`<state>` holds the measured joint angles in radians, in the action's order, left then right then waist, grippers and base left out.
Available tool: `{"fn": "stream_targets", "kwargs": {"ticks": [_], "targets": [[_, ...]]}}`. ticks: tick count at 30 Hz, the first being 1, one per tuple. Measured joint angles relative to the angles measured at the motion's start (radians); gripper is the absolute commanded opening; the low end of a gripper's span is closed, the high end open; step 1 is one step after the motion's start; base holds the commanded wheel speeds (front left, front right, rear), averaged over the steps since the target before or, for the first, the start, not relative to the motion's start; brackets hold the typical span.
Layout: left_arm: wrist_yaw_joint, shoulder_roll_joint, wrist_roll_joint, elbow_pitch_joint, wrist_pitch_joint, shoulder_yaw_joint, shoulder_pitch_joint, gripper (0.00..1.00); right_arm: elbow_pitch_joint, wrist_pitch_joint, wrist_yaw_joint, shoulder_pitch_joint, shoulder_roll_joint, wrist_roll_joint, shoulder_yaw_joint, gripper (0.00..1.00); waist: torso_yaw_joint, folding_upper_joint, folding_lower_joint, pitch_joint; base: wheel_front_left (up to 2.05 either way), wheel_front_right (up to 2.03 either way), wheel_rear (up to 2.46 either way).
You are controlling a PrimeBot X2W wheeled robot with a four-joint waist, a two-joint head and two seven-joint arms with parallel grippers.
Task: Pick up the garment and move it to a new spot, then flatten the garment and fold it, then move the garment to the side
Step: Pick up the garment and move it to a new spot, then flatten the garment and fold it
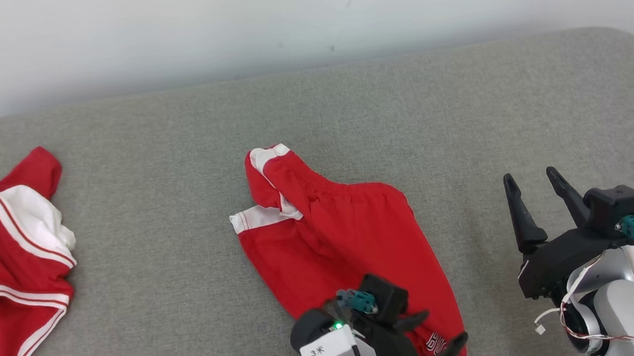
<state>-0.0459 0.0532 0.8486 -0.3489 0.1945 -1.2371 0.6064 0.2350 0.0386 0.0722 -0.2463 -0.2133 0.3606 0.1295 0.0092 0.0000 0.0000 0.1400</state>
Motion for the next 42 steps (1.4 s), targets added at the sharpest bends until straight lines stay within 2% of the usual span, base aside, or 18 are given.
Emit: {"fn": "stream_targets", "kwargs": {"ticks": [7,12,21,26,30,33,39,42], "targets": [[-0.039,-0.002,0.003,-0.034,-0.095,0.082,0.000,1.00,0.015,0.004,-0.018,0.013,0.015,0.009,0.023,1.00,0.029,0.0000,0.0000,-0.042,0.00,0.00,0.00],[-0.068,0.003,-0.025,-0.055,-0.203,0.162,0.001,1.00,0.014,-0.005,-0.033,0.014,0.022,0.009,0.042,1.00,0.060,0.0000,0.0000,-0.062,0.00,0.00,0.00],[-0.078,0.112,-0.105,-0.048,-0.368,0.283,-0.042,1.00,0.037,-0.056,-0.073,-0.010,0.031,0.023,0.080,1.00,0.095,0.0000,-0.0001,-0.083,0.00,0.00,0.00],[-0.078,0.131,-0.198,-0.102,-0.417,0.412,-0.115,1.00,0.058,-0.095,-0.082,-0.015,0.017,0.041,0.079,1.00,0.111,0.0001,-0.0001,-0.084,0.00,0.00,0.00],[-0.078,0.130,-0.234,-0.115,-0.436,0.542,-0.182,1.00,0.076,-0.129,-0.095,-0.050,0.008,0.043,0.084,1.00,0.123,0.0001,-0.0001,-0.084,0.00,0.00,0.00],[-0.078,0.128,-0.320,-0.114,-0.442,0.650,-0.244,1.00,0.092,-0.161,-0.104,-0.054,0.002,0.045,0.086,1.00,0.138,0.0002,0.0000,-0.080,0.00,0.00,0.00],[-0.078,0.087,-0.432,-0.050,-0.443,0.767,-0.316,1.00,0.130,-0.208,-0.109,-0.094,-0.011,0.054,0.091,1.00,0.166,0.0001,0.0000,-0.075,0.00,0.00,0.00],[-0.078,0.074,-0.472,-0.012,-0.444,0.812,-0.348,1.00,0.157,-0.248,-0.124,-0.131,-0.010,0.061,0.103,1.00,0.180,0.0001,0.0000,-0.070,0.00,0.00,0.00]]}}
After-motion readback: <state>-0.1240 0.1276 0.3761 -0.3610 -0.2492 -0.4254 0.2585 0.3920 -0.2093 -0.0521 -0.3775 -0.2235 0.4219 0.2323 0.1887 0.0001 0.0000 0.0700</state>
